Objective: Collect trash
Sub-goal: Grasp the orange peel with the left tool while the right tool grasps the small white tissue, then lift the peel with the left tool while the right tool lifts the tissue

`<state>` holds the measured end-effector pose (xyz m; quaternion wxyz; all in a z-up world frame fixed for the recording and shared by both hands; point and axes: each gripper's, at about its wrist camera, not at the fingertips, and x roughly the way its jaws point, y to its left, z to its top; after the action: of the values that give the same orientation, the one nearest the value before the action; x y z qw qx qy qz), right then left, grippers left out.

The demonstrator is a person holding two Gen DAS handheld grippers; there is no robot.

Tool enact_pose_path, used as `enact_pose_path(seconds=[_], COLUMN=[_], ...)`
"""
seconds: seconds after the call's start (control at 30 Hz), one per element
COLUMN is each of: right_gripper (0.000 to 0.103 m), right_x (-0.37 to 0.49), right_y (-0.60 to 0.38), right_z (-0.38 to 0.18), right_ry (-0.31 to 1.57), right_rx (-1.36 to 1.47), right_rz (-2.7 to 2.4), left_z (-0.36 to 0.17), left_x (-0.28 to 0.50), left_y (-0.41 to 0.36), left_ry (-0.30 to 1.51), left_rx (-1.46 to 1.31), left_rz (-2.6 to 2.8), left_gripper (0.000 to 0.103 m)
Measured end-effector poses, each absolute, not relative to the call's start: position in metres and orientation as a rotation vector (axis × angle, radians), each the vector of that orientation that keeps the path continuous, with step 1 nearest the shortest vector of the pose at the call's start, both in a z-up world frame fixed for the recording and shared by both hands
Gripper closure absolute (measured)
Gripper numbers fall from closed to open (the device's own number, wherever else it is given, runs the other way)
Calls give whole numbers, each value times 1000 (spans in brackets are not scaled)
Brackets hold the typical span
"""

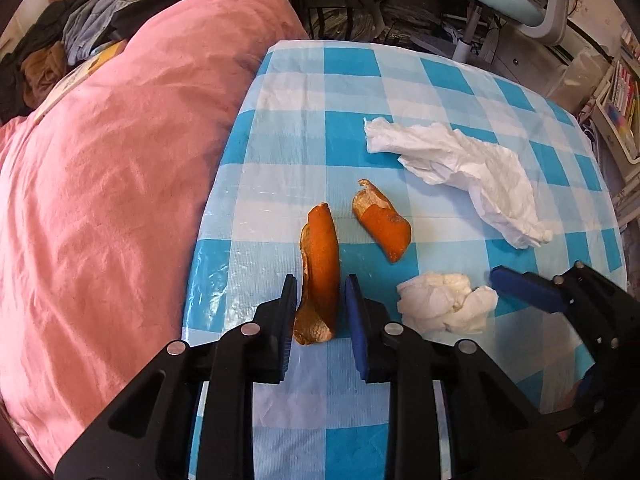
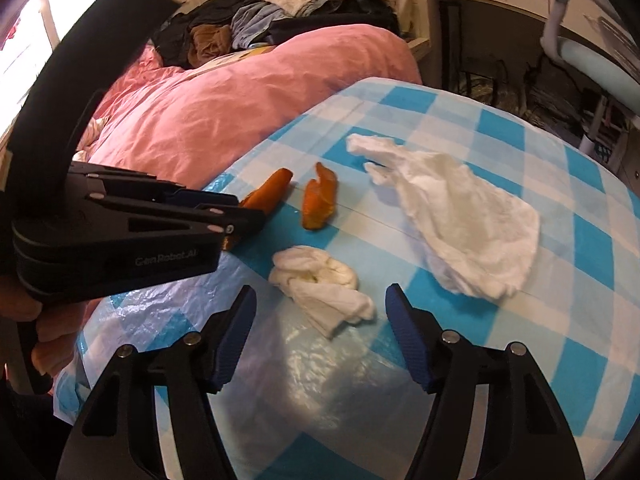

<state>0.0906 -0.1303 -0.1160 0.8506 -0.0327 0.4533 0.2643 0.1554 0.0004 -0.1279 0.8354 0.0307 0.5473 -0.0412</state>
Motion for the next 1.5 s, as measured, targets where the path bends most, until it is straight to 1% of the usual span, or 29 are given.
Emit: enact_pose_path(seconds=[0.1, 0.17, 0.23, 0.3, 0.4, 0.6, 0.63, 0.67, 0.7, 0.87, 1.2, 1.5], right_gripper=[43, 45, 51, 65, 74, 78, 78, 79, 79, 79, 79, 79], right_x=[92, 92, 93, 94, 92, 85, 83, 81, 80, 73, 50, 22], right_y=[-125, -123, -123, -123, -125, -127, -128, -131, -133, -151, -184, -191], right_z=[-119, -120, -120, -120, -118, -114, -114, -112, -112, -103, -80, -63], right_ry=[953, 944, 941, 944, 947, 950, 951, 953, 953, 944, 888, 845], right_rx=[-90, -102, -115, -122, -127, -166, -170, -176, -179, -169, -117, -69], right_rz=[560, 558, 551, 551, 554, 567, 568, 567, 565, 536, 473, 470], left_z=[-128, -126, -126, -127, -130, -137, -137, -136, -135, -116, -56, -38], left_x=[157, 157, 157, 157, 159, 159, 158, 158, 157, 144, 101, 65], left_y=[1, 0, -3, -5, -8, -11, -13, -13, -14, -28, -50, -54], left_ry=[1152, 1139, 1129, 1127, 1130, 1121, 1114, 1114, 1113, 1040, 813, 753], left_rx=[59, 58, 71, 79, 81, 98, 107, 109, 107, 135, 117, 99], left_rz=[-82, -78, -80, -83, -79, -66, -68, -74, -81, -110, -133, -141], left_gripper=[75, 66, 65, 64, 63, 64, 73, 85, 86, 87, 87, 87])
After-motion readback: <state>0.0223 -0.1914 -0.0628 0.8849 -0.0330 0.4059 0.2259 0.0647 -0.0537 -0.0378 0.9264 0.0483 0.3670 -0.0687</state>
